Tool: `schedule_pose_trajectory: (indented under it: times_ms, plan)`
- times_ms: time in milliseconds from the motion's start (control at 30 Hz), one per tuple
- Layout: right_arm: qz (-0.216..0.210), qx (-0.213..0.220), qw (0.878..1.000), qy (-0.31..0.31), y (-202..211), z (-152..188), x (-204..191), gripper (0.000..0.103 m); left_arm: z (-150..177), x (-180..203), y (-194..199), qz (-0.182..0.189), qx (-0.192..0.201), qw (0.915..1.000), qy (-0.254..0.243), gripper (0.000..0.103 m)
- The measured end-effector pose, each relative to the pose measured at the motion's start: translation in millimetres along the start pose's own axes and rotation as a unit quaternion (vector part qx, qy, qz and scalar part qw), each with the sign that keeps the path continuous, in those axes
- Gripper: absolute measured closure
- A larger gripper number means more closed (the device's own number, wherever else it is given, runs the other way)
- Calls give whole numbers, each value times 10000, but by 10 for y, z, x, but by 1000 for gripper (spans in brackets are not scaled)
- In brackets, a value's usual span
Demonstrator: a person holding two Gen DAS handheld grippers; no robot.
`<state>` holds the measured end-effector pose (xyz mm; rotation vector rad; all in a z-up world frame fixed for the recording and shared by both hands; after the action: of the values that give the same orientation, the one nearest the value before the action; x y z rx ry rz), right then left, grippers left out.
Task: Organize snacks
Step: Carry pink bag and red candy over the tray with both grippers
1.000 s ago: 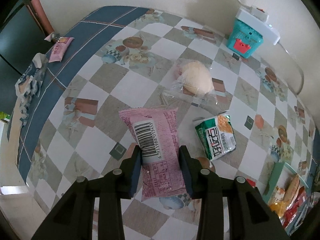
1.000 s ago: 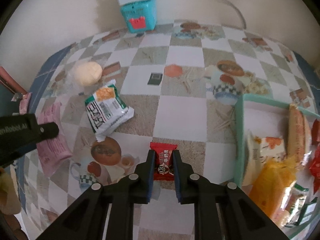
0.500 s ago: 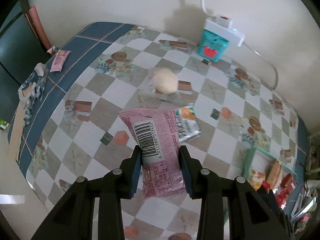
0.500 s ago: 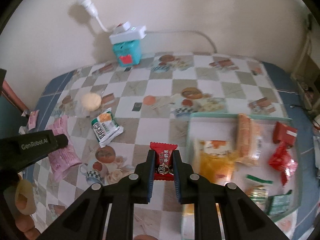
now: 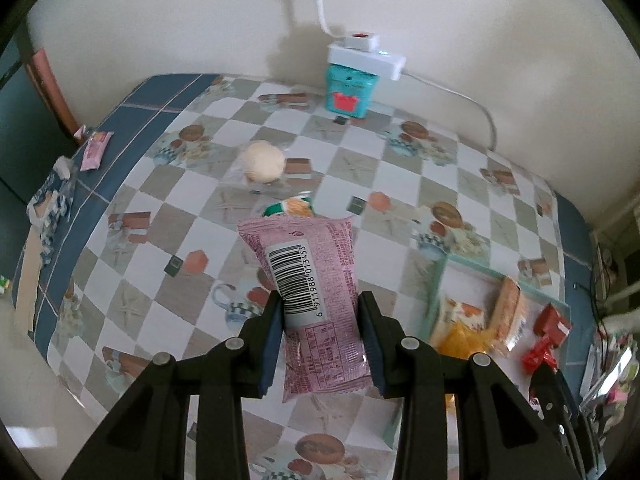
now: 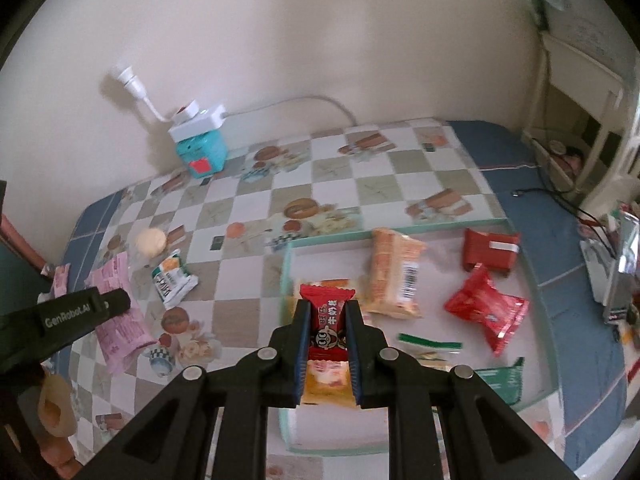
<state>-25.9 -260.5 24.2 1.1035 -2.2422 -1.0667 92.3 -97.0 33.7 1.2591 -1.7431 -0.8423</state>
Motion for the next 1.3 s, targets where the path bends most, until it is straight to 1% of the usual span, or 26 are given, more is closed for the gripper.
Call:
schedule_pose_trajectory:
  times_ms: [233, 367, 500, 700, 833, 1000, 1133, 1300]
  plan:
    - [106, -46, 9998, -175, 29, 41, 298, 85, 160, 422, -19, 183, -96, 9992, -345, 64]
    - [229, -84, 9992, -328, 12, 30, 530, 85, 257, 666, -54, 195, -151, 9979, -599, 64]
    - [274, -131, 9984, -478, -17, 29, 734, 85, 369, 923, -103, 246, -234, 9956, -870, 64]
    - [348, -252, 9963, -748, -87, 60, 1046, 85, 550, 1282, -209, 444, -425, 9903, -1248, 64]
    - [343, -306, 9951, -880, -120, 73, 1179, 85, 609, 1421, -265, 548, -522, 9876, -1373, 64]
    - [298, -453, 9939, -958, -220, 103, 1232, 85, 617, 1492, -375, 594, -631, 9862, -1411, 64]
    - [242, -879, 9913, -948, -504, 221, 1207, 85, 623, 1524, -482, 677, -760, 9849, -1402, 64]
    - [223, -1117, 9885, -996, -692, 300, 1221, 85, 629, 1601, -569, 654, -786, 9835, -1493, 64]
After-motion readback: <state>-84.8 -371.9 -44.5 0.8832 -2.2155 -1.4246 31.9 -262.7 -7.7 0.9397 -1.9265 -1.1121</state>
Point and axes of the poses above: each gripper's, at about its wrist camera, not at the fingertips, and y roughly against the way its jaws point, x to its right, z to its underside, the point moved 3 cm from there along -y, roughly the way its jaws point, and after that the axes turned 8 degrees about z, right-handed, at the moved point
